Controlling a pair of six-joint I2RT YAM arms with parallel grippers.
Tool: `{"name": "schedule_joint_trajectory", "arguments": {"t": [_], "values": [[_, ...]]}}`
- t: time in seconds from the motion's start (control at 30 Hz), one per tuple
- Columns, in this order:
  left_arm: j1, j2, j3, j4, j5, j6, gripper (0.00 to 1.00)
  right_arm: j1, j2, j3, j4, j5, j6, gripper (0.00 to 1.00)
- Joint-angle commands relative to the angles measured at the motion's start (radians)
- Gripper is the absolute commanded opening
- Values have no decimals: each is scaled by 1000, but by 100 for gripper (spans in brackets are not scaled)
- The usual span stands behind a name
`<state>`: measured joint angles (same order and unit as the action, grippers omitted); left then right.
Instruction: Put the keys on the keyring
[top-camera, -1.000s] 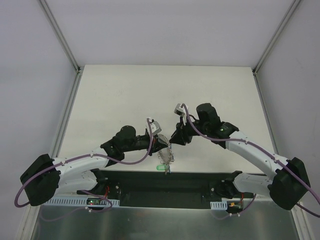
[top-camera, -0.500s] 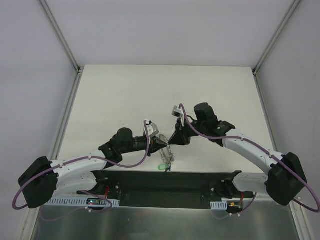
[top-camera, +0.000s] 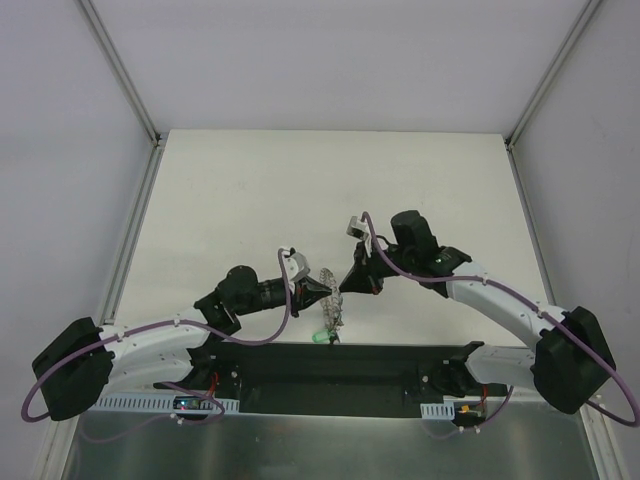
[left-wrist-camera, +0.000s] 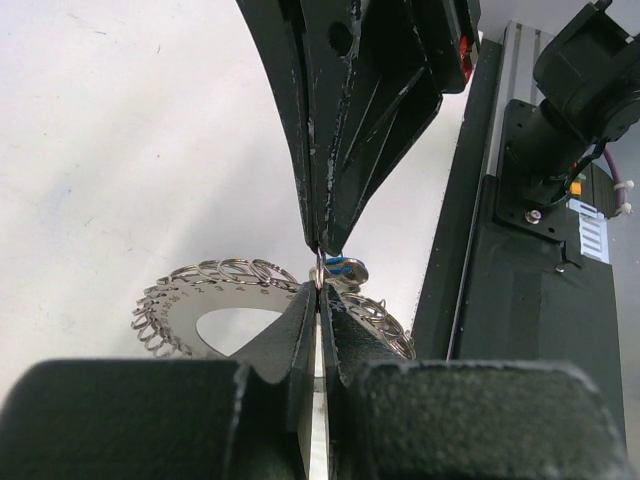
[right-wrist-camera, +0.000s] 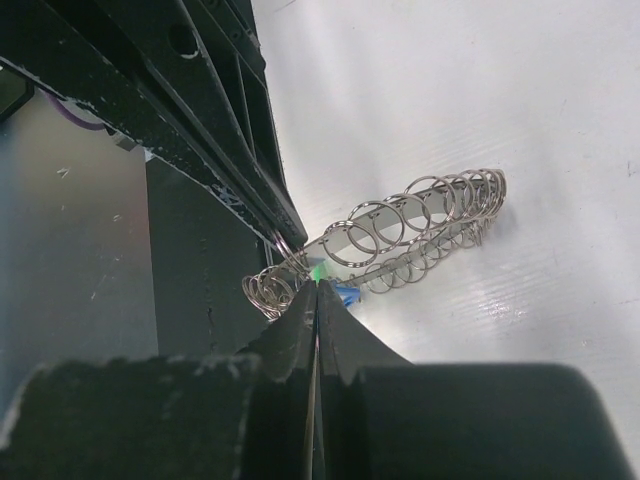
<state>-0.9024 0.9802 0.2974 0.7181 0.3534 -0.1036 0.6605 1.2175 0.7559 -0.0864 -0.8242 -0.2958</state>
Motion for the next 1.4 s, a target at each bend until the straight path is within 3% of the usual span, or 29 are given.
{"name": "schedule_joint_trajectory", "arguments": {"t": [0.0, 0.2, 0.33, 0.5, 0.63, 0.77, 0.93, 1.1, 1.37], "values": [[0, -31, -26, 210, -30, 4, 0, -12, -49, -9, 2, -10, -11, 1], [-1, 2, -44, 265, -22, -8, 0, -10, -90, 31, -27, 16, -43, 1], [0, -20, -43, 218, -42, -1, 26, -2, -72, 92, -104, 31, -98, 1], [5, -77, -4, 33, -19, 53, 37, 22, -42, 175, -219, 80, -175, 1], [36, -74, 69, -107, 79, 94, 44, 39, -29, 220, -282, 112, -220, 1], [65, -29, 129, -161, 140, 128, 45, 59, -15, 253, -326, 163, -246, 1], [65, 44, 186, -157, 167, 64, 45, 83, -9, 266, -326, 198, -238, 1], [42, 68, 177, -115, 55, -62, 43, 87, 4, 264, -305, 232, -209, 1], [-27, 103, 164, -77, -77, -145, 41, 96, 8, 263, -289, 249, -183, 1]]}}
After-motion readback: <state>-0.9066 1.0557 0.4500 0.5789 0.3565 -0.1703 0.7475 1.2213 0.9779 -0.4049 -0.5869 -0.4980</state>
